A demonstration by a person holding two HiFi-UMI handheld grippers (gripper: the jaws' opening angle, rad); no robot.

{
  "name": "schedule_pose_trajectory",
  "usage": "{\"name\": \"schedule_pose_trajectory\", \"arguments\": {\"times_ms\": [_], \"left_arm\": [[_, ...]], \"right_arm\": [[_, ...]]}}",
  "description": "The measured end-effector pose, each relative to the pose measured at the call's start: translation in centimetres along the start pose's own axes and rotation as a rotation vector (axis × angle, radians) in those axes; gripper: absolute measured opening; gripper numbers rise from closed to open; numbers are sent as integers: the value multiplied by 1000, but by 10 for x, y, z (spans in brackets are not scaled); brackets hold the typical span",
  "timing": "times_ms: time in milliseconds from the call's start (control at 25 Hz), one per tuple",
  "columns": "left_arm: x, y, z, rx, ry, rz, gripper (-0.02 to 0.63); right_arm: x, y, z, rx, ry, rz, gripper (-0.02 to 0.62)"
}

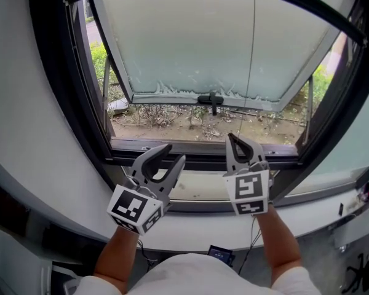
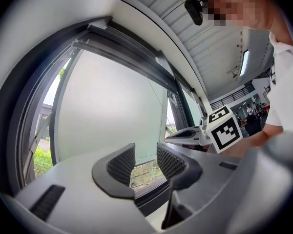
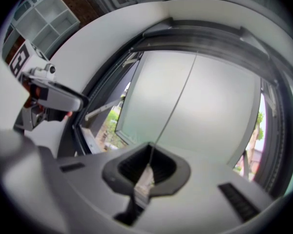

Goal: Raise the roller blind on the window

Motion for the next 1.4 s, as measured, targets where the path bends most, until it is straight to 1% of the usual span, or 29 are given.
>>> {"name": "schedule_pose_trajectory", "arguments": {"times_ms": [280,560,1400], "left_arm": [[-3,-2,-2,7,0,-18,152],[-7,-4,-5,15,3,-33,152],[-11,-8,-17,47,28,-49,152]], "right_arm": [[-13,3,20,-52,0,-18,21],[-19,7,32,-88,5,-32,21],[-39,14,60,-162,40,-68,21]]}}
Point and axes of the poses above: the fingertips, and each gripper's own axes: y backward along the fingers, x to its left, z out of its top, the point moved 7 cm from there along y, backward along the fingers, and after that the axes turned 3 degrees about x, right-handed, at the moved point
